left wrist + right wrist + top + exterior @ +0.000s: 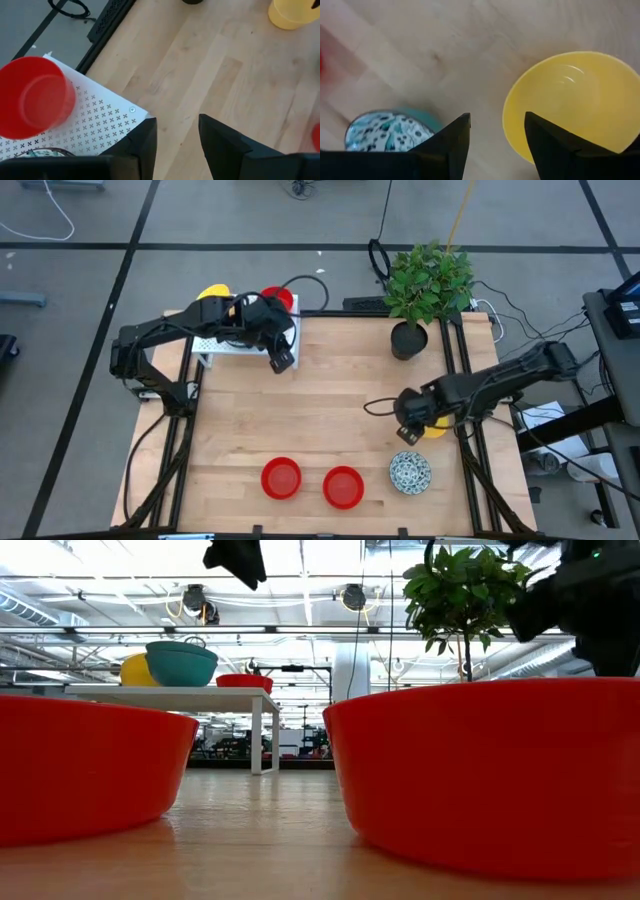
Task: Pick & Place Mini bowls
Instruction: Stack the yellow bowl on top of the yellow bowls on the shelf
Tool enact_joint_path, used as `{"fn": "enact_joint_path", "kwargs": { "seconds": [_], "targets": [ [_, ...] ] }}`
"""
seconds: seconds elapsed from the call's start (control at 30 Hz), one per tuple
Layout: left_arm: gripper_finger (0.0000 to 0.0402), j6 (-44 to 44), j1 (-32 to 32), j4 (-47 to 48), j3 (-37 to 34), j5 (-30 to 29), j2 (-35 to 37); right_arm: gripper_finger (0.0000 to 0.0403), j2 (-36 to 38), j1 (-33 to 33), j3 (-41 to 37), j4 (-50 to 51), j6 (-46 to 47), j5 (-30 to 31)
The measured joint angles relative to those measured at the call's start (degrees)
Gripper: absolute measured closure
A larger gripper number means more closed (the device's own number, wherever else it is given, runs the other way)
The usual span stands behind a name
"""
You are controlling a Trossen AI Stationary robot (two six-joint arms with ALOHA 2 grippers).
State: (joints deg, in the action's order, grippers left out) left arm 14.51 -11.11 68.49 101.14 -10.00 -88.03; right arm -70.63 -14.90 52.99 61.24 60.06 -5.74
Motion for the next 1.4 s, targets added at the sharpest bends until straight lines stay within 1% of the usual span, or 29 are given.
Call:
{"fn": "enact_joint_path", "kwargs": {
  "seconds": [0.07,0.23,0.43,0.53,0.63,0.77,0.83,0.9,1.0,1.03,1.17,1.33,1.4],
  "targets": [
    [0.0252,-0.81,0.30,0.04,0.00,0.04,0.00,0.0223,-1.89,0.00,0.00,-0.38,1.83,0.11],
    [0.0254,-1.35,0.86,0.08,0.00,0.11,0.00,0.0222,-6.47,0.01,0.00,-0.42,5.28,3.36],
    [0.0254,-1.31,1.68,0.11,-0.01,0.11,0.00,0.0227,-11.48,1.18,0.00,-0.69,5.22,10.31],
    [0.0258,-0.30,2.51,0.12,-0.02,0.12,-0.02,0.0230,-13.85,2.18,-0.02,-1.41,4.55,10.60],
    [0.0264,0.30,3.64,0.30,-0.02,0.16,-0.02,0.0236,-15.64,2.78,-0.53,-3.00,1.71,10.15],
    [0.0272,0.53,5.59,0.32,-0.02,0.16,-0.02,0.0258,-16.50,3.44,-2.40,-7.14,0.13,10.12],
    [0.0275,0.51,6.67,0.32,-0.02,0.16,-0.02,0.0280,-16.48,3.62,-3.15,-9.08,0.73,10.11],
    [0.0280,0.49,7.70,0.32,-0.04,0.15,-0.02,0.0312,-16.48,3.63,-3.57,-10.96,0.13,10.14],
    [0.0287,0.63,9.43,0.38,-0.04,0.13,-0.02,0.0375,-16.46,3.61,-3.72,-16.55,-3.18,10.14],
    [0.0290,0.64,10.11,0.46,-0.04,0.13,-0.02,0.0388,-16.46,3.61,-3.72,-19.43,-4.54,10.17],
    [0.0302,0.68,12.97,1.85,-0.11,0.13,0.86,0.0393,-16.37,3.84,-3.70,-35.06,-7.25,10.38],
    [0.0308,2.34,16.22,2.40,-0.11,-0.10,2.90,0.0400,-17.19,6.72,-3.61,-53.68,-8.17,9.95],
    [0.0308,2.64,17.18,1.75,-0.07,-0.65,4.18,0.0400,-18.26,7.96,-2.66,-57.11,-9.69,9.35]
  ]
}}
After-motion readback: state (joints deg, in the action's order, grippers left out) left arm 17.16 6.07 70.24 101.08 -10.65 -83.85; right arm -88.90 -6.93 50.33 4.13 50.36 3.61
